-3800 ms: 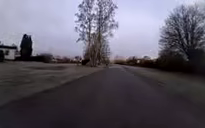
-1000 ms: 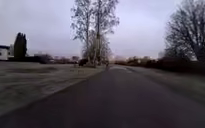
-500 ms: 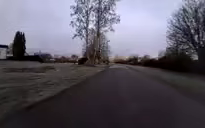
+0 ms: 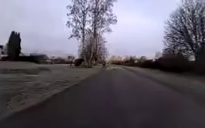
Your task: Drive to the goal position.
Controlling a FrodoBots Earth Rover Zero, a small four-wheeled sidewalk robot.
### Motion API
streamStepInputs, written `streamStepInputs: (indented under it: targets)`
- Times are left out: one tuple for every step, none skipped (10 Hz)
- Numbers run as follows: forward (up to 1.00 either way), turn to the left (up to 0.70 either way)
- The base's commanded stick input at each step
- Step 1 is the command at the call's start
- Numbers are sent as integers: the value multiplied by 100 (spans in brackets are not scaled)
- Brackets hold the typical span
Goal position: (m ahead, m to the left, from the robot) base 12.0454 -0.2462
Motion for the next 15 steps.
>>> streamStepInputs:
  targets:
    - [85,0]
    - [85,0]
    - [85,0]
    - [85,0]
    - [85,0]
    - [85,0]
    - [85,0]
    - [85,0]
    - [85,-5]
    - [85,-23]
    - [85,-34]
    - [85,-34]
    - [85,-34]
    - [85,-34]
    - [85,-34]
